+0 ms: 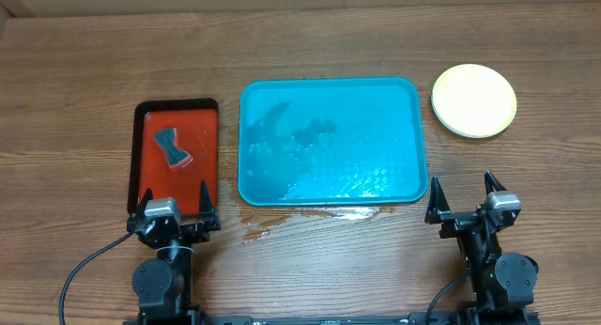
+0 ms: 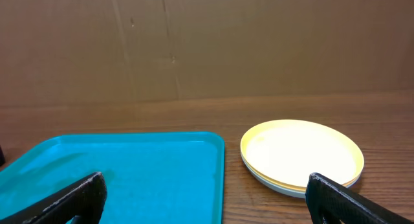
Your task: Clean dirty plates on tray and stack at the side
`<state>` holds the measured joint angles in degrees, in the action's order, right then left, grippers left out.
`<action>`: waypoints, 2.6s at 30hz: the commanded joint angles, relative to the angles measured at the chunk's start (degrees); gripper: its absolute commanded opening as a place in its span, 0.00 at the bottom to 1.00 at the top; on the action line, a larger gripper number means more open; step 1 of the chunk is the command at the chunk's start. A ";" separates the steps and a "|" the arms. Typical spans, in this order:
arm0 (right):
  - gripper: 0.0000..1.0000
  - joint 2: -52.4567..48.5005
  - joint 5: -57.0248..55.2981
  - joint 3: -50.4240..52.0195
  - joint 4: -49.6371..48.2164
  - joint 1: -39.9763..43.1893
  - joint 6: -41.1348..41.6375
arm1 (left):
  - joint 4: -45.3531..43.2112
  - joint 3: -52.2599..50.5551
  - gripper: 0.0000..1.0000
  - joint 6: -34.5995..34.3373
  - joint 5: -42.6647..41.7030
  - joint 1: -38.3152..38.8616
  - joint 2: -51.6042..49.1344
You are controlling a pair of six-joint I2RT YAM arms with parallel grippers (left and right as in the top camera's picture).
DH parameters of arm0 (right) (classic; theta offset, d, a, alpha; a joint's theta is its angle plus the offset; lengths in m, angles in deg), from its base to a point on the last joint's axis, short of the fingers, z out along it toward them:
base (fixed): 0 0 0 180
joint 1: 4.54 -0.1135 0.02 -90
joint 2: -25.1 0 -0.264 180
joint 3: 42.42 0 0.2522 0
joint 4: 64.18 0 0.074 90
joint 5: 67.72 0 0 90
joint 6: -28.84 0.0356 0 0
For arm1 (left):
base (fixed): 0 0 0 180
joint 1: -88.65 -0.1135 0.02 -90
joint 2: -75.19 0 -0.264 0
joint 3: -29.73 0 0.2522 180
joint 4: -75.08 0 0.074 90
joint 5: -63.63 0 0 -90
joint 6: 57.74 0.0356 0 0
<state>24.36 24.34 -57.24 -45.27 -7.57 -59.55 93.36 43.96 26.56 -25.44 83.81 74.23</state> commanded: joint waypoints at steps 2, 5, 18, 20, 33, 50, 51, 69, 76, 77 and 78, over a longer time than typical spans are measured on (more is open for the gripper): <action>1.00 0.57 -0.72 0.59 -0.35 0.20 -0.11 | 0.00 -0.20 1.00 2.01 0.52 0.42 0.74; 1.00 0.57 -0.72 0.59 -0.35 0.20 -0.11 | -0.02 -0.20 1.00 2.80 0.50 0.44 0.74; 1.00 0.57 -0.72 0.59 -0.35 0.20 -0.11 | -0.07 -0.20 1.00 5.73 0.57 2.43 0.74; 1.00 0.57 -0.72 0.59 -0.35 0.20 -0.11 | -0.09 -0.20 1.00 5.73 0.57 2.40 0.74; 1.00 0.57 -0.72 0.59 -0.35 0.20 -0.11 | -0.11 -0.20 1.00 5.73 0.57 2.40 0.74; 1.00 0.57 -0.72 0.59 -0.35 0.20 -0.11 | -0.11 -0.20 1.00 5.73 0.57 2.40 0.74; 1.00 0.57 -0.72 0.59 -0.35 0.20 -0.11 | -0.11 -0.20 1.00 5.73 0.57 2.40 0.74; 1.00 0.57 -0.72 0.59 -0.35 0.20 -0.11 | -0.11 -0.20 1.00 5.73 0.57 2.40 0.74; 1.00 0.57 -0.72 0.59 -0.35 0.20 -0.11 | -0.11 -0.20 1.00 5.73 0.57 2.40 0.74; 1.00 0.57 -0.74 0.59 -0.35 0.20 -0.11 | -0.11 -0.20 1.00 5.73 0.57 2.40 0.74; 1.00 0.57 -0.72 0.59 -0.35 0.20 -0.11 | -0.13 -0.20 1.00 5.73 0.57 2.40 0.74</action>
<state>24.36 24.34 -57.24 -45.25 -7.57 -59.66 93.34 43.96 31.02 -25.42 85.69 74.23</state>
